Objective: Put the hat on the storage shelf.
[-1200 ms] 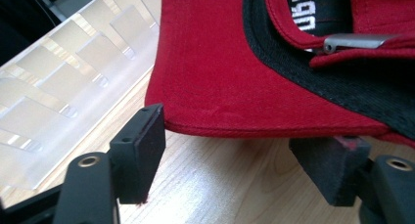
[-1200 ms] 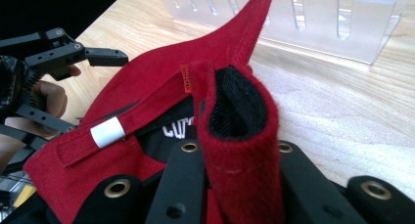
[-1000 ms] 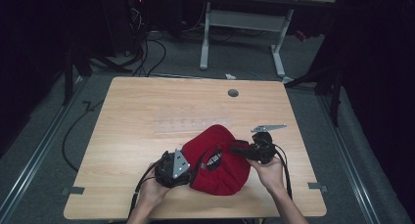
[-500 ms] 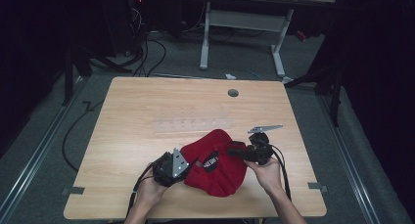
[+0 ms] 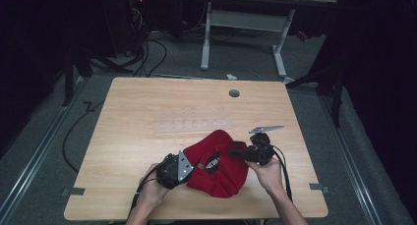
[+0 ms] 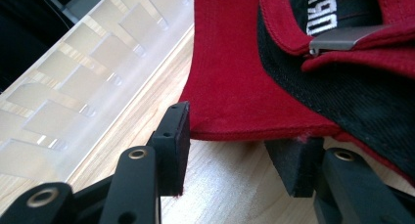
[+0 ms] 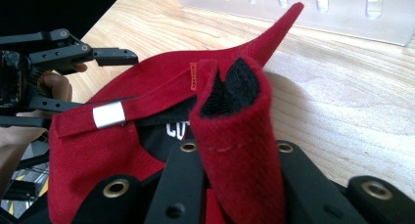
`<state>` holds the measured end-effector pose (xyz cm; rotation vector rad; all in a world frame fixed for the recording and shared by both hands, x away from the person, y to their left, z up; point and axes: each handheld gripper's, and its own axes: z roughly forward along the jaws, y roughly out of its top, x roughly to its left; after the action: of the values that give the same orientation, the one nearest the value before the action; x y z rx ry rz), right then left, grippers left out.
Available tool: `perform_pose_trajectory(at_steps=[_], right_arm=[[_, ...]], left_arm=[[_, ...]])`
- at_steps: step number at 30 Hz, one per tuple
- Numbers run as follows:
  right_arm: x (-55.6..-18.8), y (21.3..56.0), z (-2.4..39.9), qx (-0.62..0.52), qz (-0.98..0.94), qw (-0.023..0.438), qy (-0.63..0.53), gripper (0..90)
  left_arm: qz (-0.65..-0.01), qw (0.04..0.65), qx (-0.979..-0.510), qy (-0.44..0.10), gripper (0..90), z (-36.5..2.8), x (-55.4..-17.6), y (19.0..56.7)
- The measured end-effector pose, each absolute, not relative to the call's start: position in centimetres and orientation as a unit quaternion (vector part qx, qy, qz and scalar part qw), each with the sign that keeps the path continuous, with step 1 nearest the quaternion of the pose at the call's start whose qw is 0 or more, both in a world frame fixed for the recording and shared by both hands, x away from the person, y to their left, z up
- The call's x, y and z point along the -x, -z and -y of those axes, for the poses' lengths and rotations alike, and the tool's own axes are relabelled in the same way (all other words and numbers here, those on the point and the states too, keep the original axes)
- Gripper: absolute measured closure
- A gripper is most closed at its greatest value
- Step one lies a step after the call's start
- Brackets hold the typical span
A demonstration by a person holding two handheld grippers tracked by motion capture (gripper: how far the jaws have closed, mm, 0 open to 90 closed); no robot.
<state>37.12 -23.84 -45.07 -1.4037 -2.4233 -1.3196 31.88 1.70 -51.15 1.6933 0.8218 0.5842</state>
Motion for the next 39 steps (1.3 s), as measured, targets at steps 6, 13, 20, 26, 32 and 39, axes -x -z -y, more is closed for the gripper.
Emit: perform_pose_trajectory(at_steps=[6,13,20,26,32,39], right_arm=[[-37.4,45.3,23.8,0.454,0.783,0.029,0.423,83.5],[-37.5,45.3,23.0,0.447,0.782,0.031,0.433,83.5],[-37.6,45.6,23.7,0.444,0.772,0.044,0.452,77.9],[-38.1,45.7,23.9,0.442,0.766,0.050,0.463,68.8],[-38.3,44.6,25.2,0.449,0.735,0.033,0.508,52.8],[-38.0,43.4,27.1,0.456,0.708,0.005,0.540,45.1]], left_arm=[[-0.331,0.548,-0.723,-0.260,54.0,-1.5,-31.5,51.3],[-0.308,0.567,-0.728,-0.232,60.7,-1.0,-30.9,51.0],[-0.319,0.579,-0.728,-0.183,72.4,-2.0,-31.0,49.8],[-0.300,0.574,-0.743,-0.172,80.2,-2.0,-30.4,49.0],[-0.276,0.563,-0.759,-0.176,85.3,-2.2,-29.8,48.7],[-0.305,0.573,-0.741,-0.173,85.5,-3.9,-30.0,48.1]])
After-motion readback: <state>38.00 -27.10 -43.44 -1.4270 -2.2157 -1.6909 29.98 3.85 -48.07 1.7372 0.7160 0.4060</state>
